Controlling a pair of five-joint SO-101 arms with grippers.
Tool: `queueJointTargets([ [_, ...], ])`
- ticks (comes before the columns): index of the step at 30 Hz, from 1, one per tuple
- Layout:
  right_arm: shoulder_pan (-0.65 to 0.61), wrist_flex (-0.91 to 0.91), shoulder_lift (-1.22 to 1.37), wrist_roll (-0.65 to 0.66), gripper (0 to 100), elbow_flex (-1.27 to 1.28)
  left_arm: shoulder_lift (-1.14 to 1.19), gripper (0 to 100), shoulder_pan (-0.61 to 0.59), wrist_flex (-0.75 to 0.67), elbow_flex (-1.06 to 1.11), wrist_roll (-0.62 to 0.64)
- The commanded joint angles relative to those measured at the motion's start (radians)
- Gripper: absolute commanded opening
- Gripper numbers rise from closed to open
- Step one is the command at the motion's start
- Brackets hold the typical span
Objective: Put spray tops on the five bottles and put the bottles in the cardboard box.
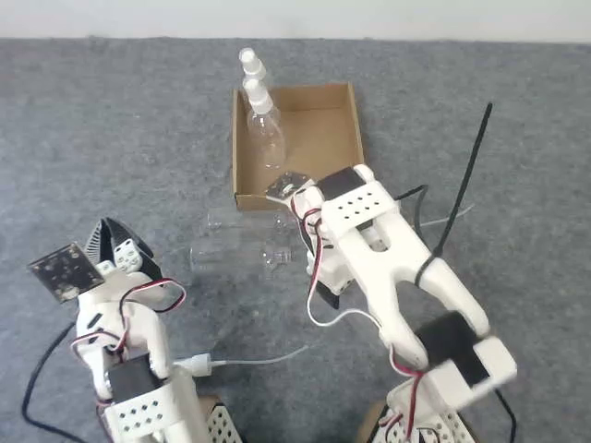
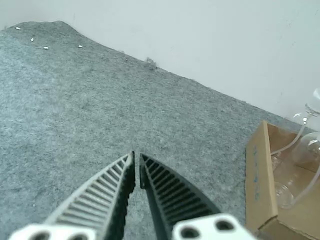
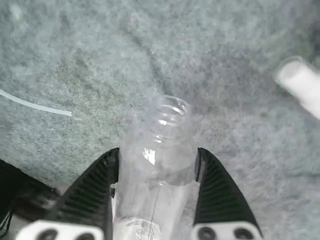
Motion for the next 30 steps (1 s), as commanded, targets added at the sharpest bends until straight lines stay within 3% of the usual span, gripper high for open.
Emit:
queueJointTargets([
  [1,-0.012,0.013,-0.173,-0.017,2.4,0.000,-0.014,1,0.002,0.006,-0.010,-0.014],
  [12,0.030,-0.102,-0.424,-0.023,2.4,0.192,-0.014,1,0.000,0.009,-0.033,-0.021],
  [18,0.153,-0.110,-0.503,-0.025,2.4,0.203,-0.014,4,0.043,0.196,-0.122,-0.269],
  [21,0.193,-0.111,-0.506,-0.025,2.4,0.203,-0.012,9,0.100,0.328,-0.196,-0.302],
  [30,0.269,-0.133,-0.513,-0.026,2.4,0.226,-0.009,5,0.133,0.523,-0.383,-0.537],
])
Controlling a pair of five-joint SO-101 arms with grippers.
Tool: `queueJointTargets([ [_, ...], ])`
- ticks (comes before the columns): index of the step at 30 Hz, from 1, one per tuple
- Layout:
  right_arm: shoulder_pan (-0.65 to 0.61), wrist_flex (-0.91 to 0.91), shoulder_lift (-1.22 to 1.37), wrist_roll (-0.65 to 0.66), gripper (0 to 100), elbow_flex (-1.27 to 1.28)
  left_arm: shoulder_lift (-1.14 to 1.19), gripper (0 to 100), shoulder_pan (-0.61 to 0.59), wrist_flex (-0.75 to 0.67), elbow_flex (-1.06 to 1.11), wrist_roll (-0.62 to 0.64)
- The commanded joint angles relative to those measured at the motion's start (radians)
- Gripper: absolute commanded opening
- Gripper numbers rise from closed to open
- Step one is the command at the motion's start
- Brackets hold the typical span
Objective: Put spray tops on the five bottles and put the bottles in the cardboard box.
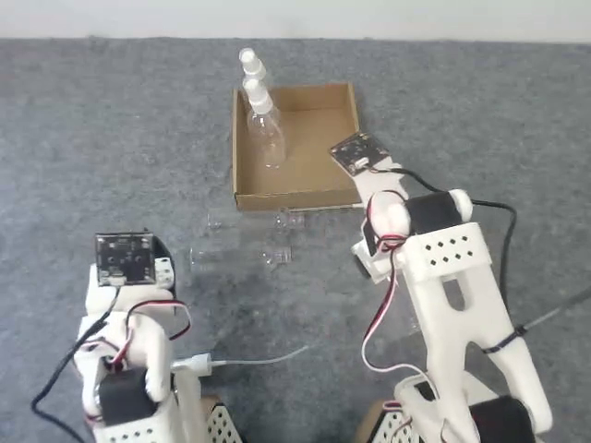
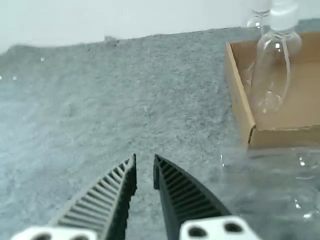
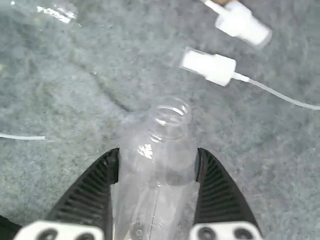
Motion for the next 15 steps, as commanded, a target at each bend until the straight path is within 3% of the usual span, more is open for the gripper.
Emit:
queueJointTargets([
  [1,0.038,-0.061,-0.064,-0.011,2.4,0.037,-0.009,5,0.005,0.075,-0.107,-0.121],
  [7,0.074,-0.117,-0.064,-0.011,2.4,0.089,-0.009,5,0.084,0.204,-0.111,-0.218],
  [15,0.102,-0.125,-0.054,-0.011,2.4,0.091,0.046,3,0.190,0.261,-0.107,-0.356],
])
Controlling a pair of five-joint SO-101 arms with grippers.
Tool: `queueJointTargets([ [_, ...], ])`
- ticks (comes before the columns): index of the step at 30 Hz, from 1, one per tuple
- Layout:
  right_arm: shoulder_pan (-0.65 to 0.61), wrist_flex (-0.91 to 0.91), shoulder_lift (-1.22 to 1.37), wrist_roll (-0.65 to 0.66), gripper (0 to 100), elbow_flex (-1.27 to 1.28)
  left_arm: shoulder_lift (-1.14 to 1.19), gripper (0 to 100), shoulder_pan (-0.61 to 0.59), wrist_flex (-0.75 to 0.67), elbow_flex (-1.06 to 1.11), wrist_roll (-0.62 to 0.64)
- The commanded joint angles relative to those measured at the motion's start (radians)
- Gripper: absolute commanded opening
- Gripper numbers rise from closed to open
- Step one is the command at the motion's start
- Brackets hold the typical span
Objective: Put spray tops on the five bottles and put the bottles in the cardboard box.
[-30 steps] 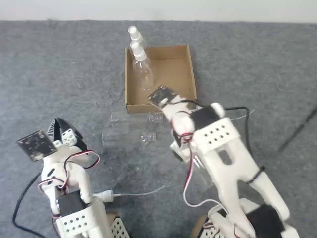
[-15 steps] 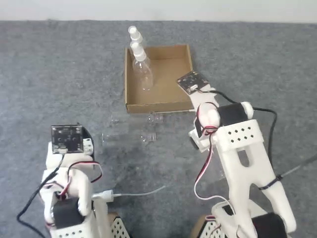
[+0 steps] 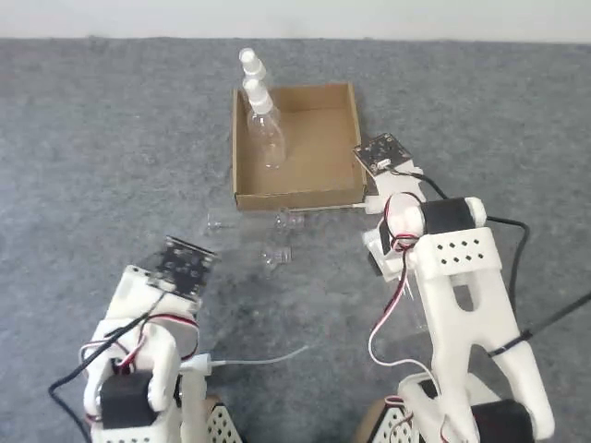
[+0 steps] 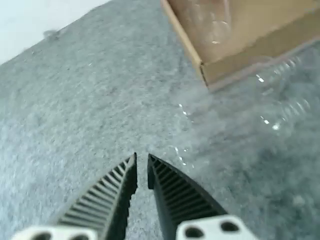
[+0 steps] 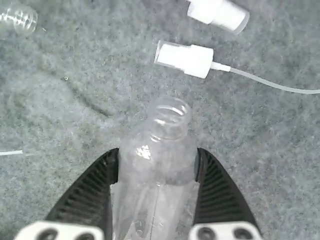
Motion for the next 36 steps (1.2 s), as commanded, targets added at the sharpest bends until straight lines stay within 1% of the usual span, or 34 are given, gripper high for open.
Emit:
queueJointTargets([
  [1,0.015,-0.031,-0.042,-0.011,2.4,-0.011,0.080,3,0.066,0.026,-0.056,-0.066],
  [7,0.018,-0.038,-0.041,-0.011,2.4,-0.011,0.347,3,0.158,0.006,-0.104,-0.097],
  [11,0.085,-0.042,-0.041,-0.011,2.4,-0.015,0.539,3,0.241,0.014,-0.168,-0.115],
  [14,0.143,-0.073,-0.041,-0.011,2.4,-0.015,0.661,7,0.292,0.015,-0.205,-0.115],
  [17,0.188,-0.090,-0.041,-0.011,2.4,-0.015,0.770,12,0.315,0.023,-0.242,-0.115],
  [19,0.203,-0.096,-0.041,-0.011,2.4,-0.015,0.838,14,0.338,0.043,-0.275,-0.141],
  [24,0.216,-0.104,-0.041,-0.011,2.4,-0.015,1.007,15,0.417,0.127,-0.378,-0.207],
  [36,0.216,-0.104,-0.041,-0.011,2.4,-0.015,1.339,18,0.669,0.135,-0.469,-0.215],
])
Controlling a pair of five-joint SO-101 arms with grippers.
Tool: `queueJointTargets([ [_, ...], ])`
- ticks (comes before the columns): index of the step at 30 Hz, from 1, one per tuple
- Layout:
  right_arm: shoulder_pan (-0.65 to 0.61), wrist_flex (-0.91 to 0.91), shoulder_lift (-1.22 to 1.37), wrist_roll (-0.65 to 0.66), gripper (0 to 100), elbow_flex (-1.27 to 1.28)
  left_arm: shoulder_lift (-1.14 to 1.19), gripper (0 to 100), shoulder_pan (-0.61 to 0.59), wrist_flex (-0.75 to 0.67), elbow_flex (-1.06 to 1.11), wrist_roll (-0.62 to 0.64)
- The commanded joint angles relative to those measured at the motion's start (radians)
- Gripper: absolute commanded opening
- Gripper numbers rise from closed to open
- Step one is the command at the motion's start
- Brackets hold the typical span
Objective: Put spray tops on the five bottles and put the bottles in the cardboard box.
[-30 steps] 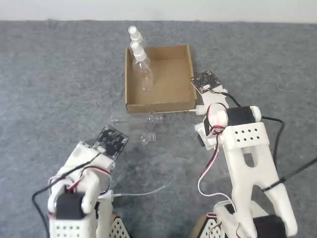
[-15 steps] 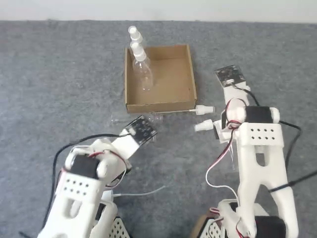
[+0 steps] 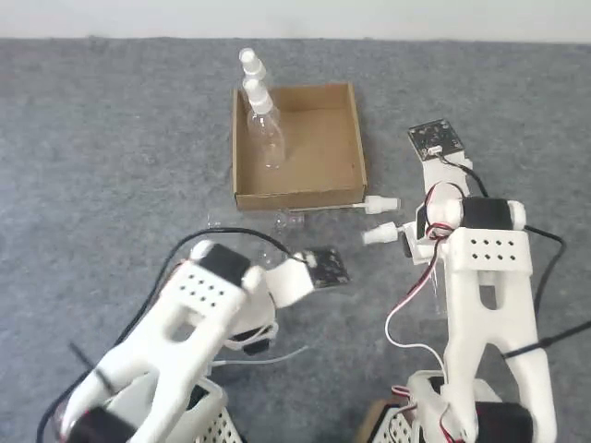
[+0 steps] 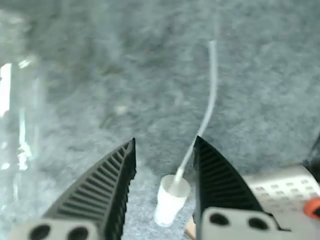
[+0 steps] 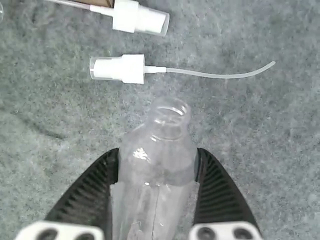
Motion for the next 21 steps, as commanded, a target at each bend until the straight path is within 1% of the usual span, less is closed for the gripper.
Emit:
queueJointTargets([
  [1,0.015,-0.016,-0.041,-0.011,2.4,-0.015,0.084,18,0.095,0.015,-0.067,-0.008],
  [10,0.015,-0.016,-0.041,-0.011,2.4,-0.014,0.126,17,0.224,0.000,-0.064,-0.008],
  [21,0.015,-0.015,-0.041,-0.009,2.4,-0.011,0.127,17,0.227,-0.201,0.094,-0.008],
])
